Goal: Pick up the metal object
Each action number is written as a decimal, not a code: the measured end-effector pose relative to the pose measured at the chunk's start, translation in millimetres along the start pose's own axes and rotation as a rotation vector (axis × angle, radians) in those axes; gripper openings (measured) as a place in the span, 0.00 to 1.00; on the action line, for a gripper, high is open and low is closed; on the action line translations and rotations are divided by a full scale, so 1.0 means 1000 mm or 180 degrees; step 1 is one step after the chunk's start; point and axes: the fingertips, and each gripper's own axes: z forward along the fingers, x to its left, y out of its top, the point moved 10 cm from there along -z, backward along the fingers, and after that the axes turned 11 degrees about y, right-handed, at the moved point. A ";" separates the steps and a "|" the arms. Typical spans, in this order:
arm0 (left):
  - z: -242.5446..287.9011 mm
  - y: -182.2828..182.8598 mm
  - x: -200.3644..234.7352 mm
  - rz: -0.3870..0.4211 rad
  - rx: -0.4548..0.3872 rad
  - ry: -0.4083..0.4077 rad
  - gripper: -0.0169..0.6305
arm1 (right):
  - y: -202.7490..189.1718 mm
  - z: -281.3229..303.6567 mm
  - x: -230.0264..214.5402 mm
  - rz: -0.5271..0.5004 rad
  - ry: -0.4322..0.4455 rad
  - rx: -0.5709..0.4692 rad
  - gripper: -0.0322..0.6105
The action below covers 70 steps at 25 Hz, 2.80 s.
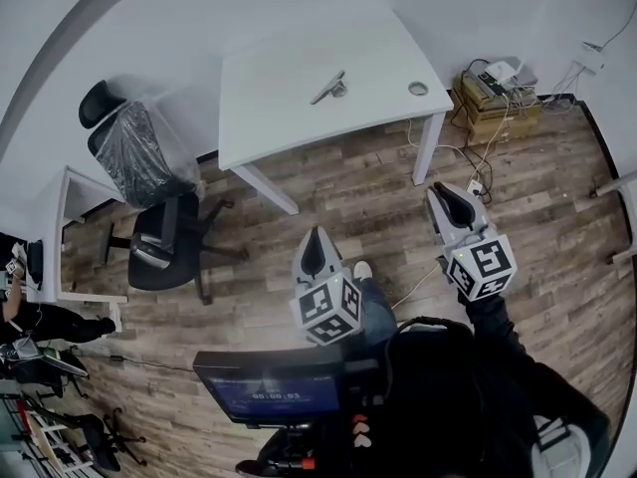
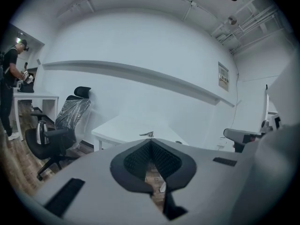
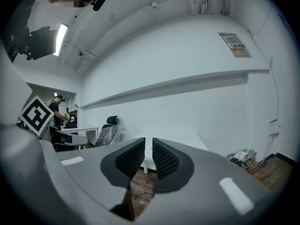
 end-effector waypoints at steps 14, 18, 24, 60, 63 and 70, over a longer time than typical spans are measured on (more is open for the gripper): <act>0.172 0.104 -0.001 0.0443 -0.0403 -0.0409 0.03 | 0.050 0.182 -0.037 -0.0209 0.0064 -0.0103 0.08; 0.201 0.120 0.003 0.0597 -0.0513 -0.0442 0.03 | 0.056 0.216 -0.044 -0.0251 0.0059 -0.0104 0.08; 0.235 0.135 0.011 0.0649 -0.0573 -0.0476 0.03 | 0.056 0.254 -0.052 -0.0291 0.0023 -0.0084 0.09; 0.416 0.137 -0.012 0.0341 -0.0061 -0.0189 0.03 | 0.021 0.418 -0.191 -0.0633 0.0365 0.0711 0.11; 0.437 0.138 -0.021 0.0345 -0.0005 -0.0150 0.03 | 0.016 0.432 -0.208 -0.0659 0.0458 0.0799 0.12; 0.479 0.140 -0.040 0.0322 0.0177 -0.0059 0.03 | 0.010 0.462 -0.249 -0.0799 0.0700 0.1070 0.13</act>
